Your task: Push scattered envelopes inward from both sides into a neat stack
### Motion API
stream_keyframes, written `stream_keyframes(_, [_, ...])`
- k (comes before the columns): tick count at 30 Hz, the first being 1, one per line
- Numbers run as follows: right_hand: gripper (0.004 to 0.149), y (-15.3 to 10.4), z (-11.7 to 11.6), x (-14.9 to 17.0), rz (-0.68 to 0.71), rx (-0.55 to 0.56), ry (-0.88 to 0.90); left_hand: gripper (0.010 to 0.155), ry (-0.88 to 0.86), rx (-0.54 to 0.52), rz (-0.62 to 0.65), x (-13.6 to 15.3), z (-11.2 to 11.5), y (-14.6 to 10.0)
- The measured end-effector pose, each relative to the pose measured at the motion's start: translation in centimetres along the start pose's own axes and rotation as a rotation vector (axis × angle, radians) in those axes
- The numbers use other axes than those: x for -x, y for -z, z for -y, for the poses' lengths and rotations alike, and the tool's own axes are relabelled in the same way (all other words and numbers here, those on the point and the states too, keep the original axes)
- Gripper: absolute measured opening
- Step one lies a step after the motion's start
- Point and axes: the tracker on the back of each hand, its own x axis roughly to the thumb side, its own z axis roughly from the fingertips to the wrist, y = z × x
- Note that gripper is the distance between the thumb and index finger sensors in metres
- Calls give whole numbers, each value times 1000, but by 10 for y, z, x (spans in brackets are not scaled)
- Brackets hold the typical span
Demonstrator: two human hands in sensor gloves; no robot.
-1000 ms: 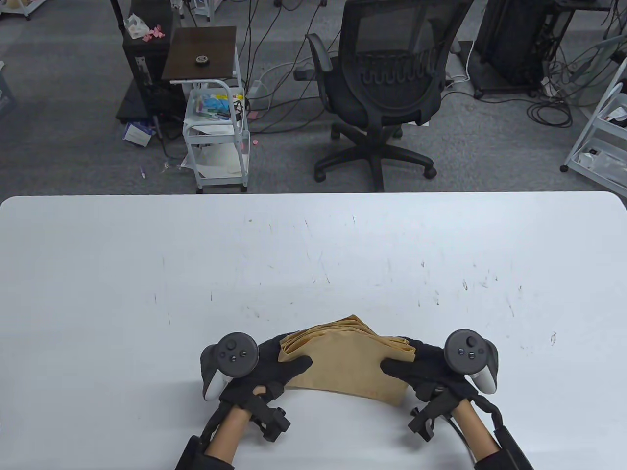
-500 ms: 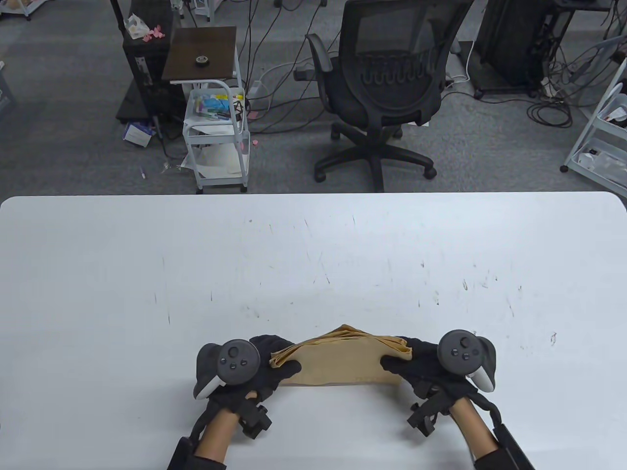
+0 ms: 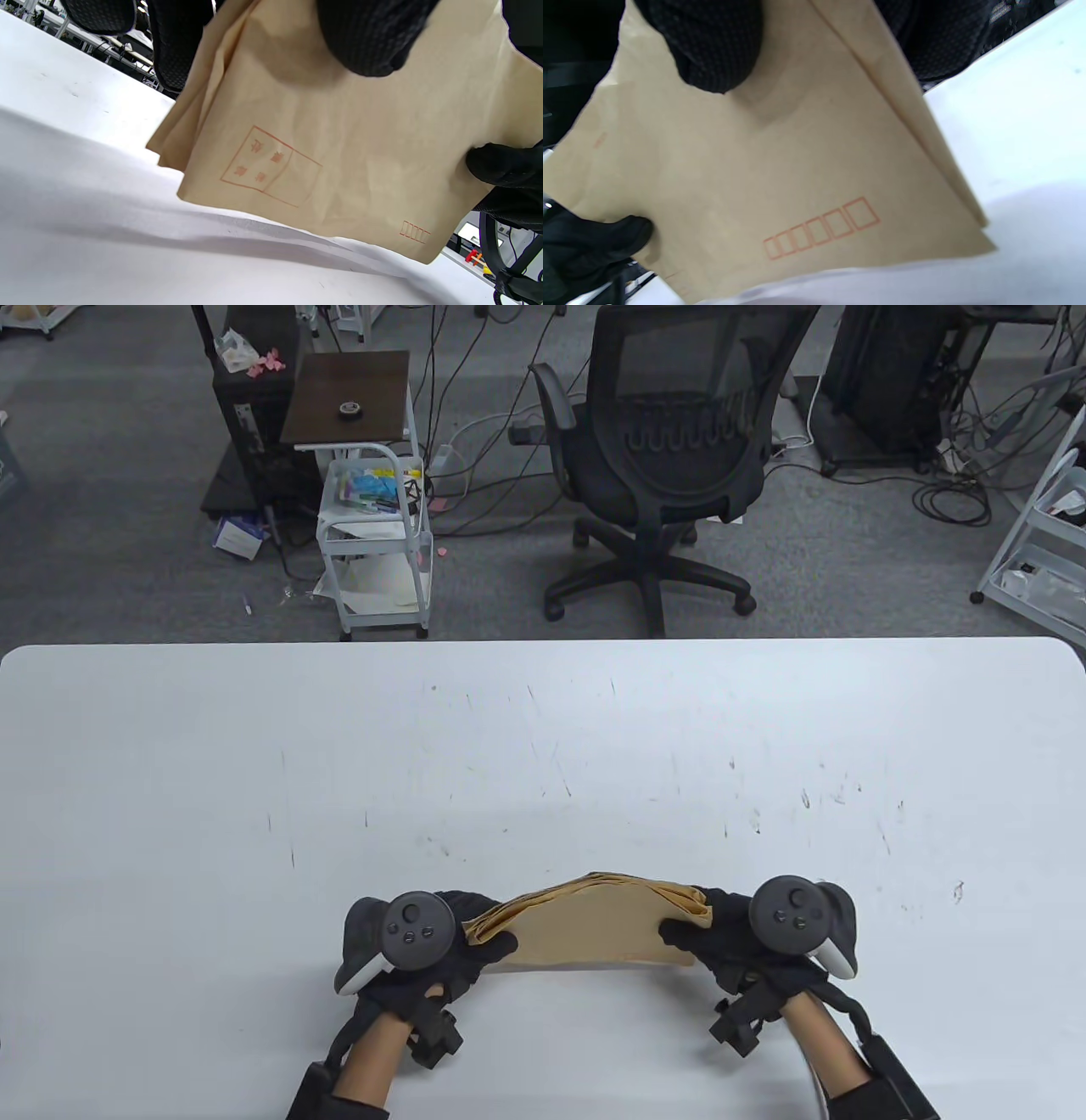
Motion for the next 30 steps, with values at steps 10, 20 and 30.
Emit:
stream_keyframes(10, [43,-6,-16,21,-87,-41,59,48,-54,167,-66,10,23,5])
stream_keyframes(20, [64,20,5,25,-231,-85,152,48,-142,130,-241,13,-4,39])
stream_keyframes(30, [95,36,-53,19,-453,-172,-672,97,540,292,-417,-6,42,57])
